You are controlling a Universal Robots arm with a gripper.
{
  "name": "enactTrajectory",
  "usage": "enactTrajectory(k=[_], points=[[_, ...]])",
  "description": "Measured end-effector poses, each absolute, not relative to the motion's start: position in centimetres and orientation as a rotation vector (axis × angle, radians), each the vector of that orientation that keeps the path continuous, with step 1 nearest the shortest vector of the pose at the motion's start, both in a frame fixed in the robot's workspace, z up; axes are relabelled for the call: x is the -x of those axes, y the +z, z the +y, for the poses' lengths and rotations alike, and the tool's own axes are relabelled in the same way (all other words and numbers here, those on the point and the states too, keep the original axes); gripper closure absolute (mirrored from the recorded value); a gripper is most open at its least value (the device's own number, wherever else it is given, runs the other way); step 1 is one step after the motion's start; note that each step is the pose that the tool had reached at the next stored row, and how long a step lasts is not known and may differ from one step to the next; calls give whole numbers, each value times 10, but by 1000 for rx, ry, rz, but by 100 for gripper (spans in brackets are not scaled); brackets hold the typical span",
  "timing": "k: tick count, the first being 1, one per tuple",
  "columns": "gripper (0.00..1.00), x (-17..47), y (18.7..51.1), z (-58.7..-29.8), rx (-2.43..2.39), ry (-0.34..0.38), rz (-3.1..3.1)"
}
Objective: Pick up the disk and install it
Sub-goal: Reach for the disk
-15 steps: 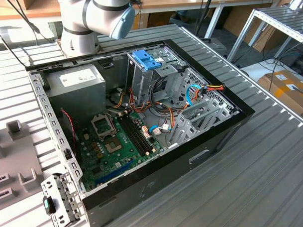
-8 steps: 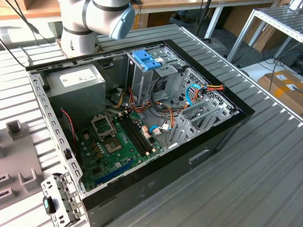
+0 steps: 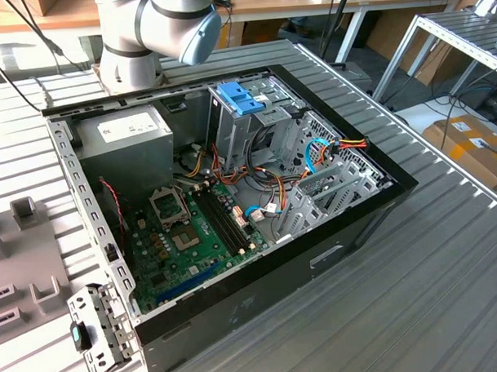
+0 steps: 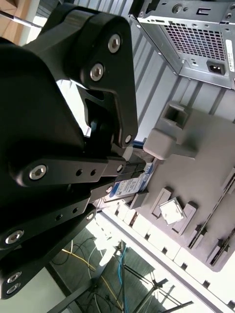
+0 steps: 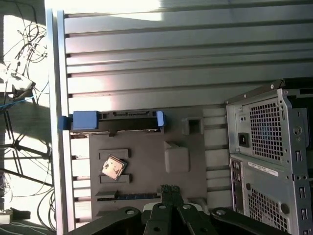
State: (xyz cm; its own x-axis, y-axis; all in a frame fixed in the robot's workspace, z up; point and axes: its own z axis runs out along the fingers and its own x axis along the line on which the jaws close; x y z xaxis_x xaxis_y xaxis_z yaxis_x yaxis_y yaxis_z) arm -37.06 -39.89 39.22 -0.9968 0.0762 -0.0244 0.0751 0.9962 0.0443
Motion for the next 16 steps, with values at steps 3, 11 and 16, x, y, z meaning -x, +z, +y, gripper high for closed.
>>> enactTrajectory(k=[3,11,16], points=[[89,373,392,-399,-118,68,3112],[89,380,392,-399,-118,67,3113],[89,385,392,-399,-118,68,3112]])
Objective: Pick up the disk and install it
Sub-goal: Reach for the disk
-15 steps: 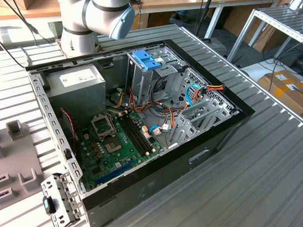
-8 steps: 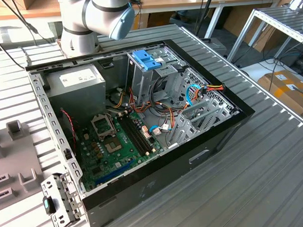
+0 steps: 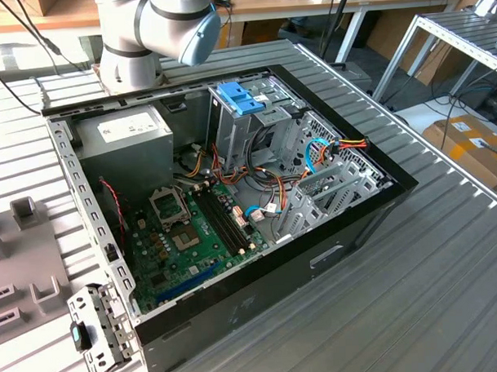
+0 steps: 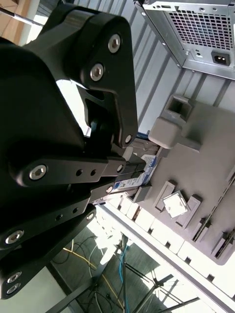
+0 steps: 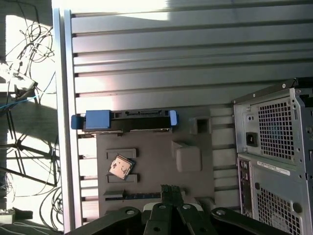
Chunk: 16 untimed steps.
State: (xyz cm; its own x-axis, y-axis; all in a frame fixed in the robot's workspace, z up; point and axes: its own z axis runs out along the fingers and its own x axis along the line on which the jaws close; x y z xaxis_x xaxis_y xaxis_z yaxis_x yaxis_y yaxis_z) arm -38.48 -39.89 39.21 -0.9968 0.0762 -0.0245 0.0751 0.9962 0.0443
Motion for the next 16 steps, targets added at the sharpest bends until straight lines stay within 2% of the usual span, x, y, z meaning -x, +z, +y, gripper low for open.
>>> enactTrajectory(k=[16], points=[[89,395,392,-394,-118,68,3113]])
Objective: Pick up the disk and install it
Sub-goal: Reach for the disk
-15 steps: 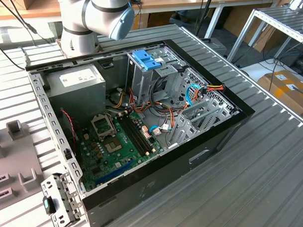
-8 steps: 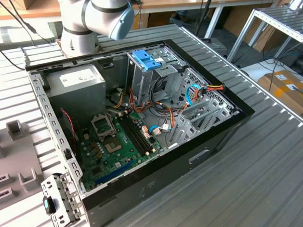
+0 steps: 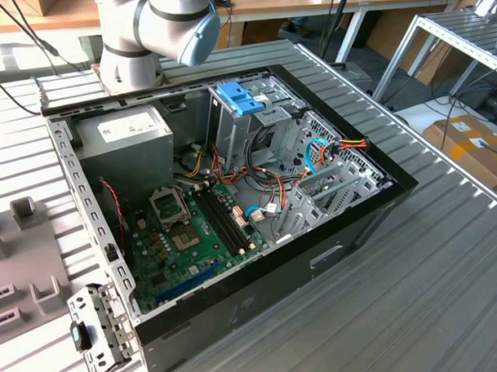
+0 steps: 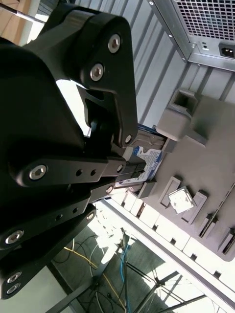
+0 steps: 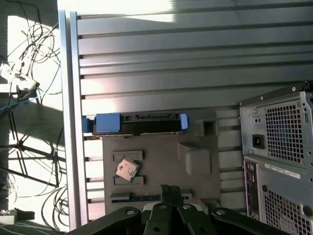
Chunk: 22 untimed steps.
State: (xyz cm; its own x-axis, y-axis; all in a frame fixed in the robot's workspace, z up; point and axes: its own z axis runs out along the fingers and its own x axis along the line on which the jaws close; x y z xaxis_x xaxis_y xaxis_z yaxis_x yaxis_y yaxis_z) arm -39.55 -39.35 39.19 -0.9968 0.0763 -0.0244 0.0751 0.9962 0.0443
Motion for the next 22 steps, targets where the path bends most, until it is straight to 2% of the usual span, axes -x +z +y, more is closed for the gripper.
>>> enactTrajectory(k=[22], points=[[89,405,392,-385,-118,68,3112]])
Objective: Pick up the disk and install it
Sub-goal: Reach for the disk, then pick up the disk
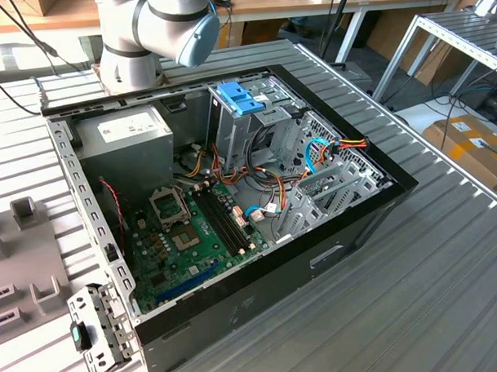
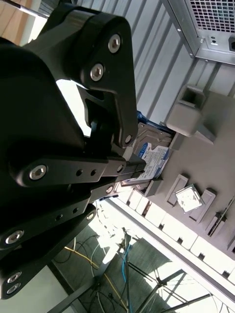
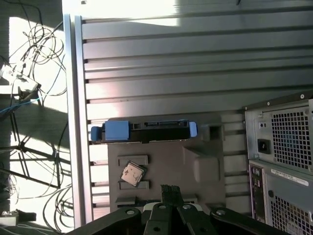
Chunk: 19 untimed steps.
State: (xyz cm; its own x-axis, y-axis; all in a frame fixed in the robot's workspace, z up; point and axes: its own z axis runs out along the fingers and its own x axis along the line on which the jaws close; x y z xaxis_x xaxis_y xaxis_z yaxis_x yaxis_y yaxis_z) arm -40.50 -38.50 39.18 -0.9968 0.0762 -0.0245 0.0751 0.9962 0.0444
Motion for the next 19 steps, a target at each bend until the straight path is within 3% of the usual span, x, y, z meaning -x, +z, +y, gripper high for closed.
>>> enactTrajectory(k=[19], points=[[89,406,392,-384,-101,68,3113]])
